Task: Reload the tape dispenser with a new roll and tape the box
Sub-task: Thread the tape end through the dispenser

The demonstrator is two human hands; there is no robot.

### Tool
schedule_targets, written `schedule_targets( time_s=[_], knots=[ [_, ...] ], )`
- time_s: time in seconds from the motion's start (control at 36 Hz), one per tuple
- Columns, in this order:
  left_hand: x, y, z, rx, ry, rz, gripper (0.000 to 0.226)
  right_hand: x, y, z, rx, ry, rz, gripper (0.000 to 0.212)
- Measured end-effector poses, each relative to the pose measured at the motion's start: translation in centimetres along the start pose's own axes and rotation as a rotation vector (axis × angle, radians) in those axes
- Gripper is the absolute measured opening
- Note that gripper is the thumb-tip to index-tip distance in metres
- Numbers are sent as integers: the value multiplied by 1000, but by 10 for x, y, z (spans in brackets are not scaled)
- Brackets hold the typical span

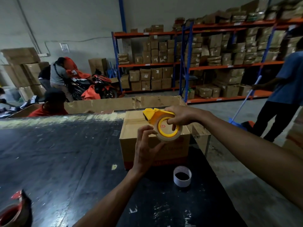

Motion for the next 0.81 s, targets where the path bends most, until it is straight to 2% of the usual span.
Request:
schedule_targets(
  time_s=[0.22, 0.42, 0.61, 0.72, 0.81],
  knots=[
    [3, 4, -5, 36, 86, -2, 31, 4, 4, 1, 42, -6, 20, 27],
    [1, 1, -10, -14, 2, -95, 21, 6, 4, 5, 140, -26, -30, 20],
    [-2, 3, -10, -13, -54, -112, 21, 6, 4, 2, 193, -94, -52, 30],
    [-4, 3, -6, -23, -50, -120, 18, 8, 6, 2, 175, -88, -33, 28],
    [-3, 1, -5, -50, -77, -168, 17, 11, 6, -1, 128, -60, -46, 36]
  ],
)
Point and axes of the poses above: each hand's wrist, its own x-axis towards the middle knuckle, its own y-axis out of the back of the hand, z = x × y, the point moved 5 cm from there along x, towards the middle knuckle, and after that the axes turned 10 degrees about x, right-handed, at the moved point
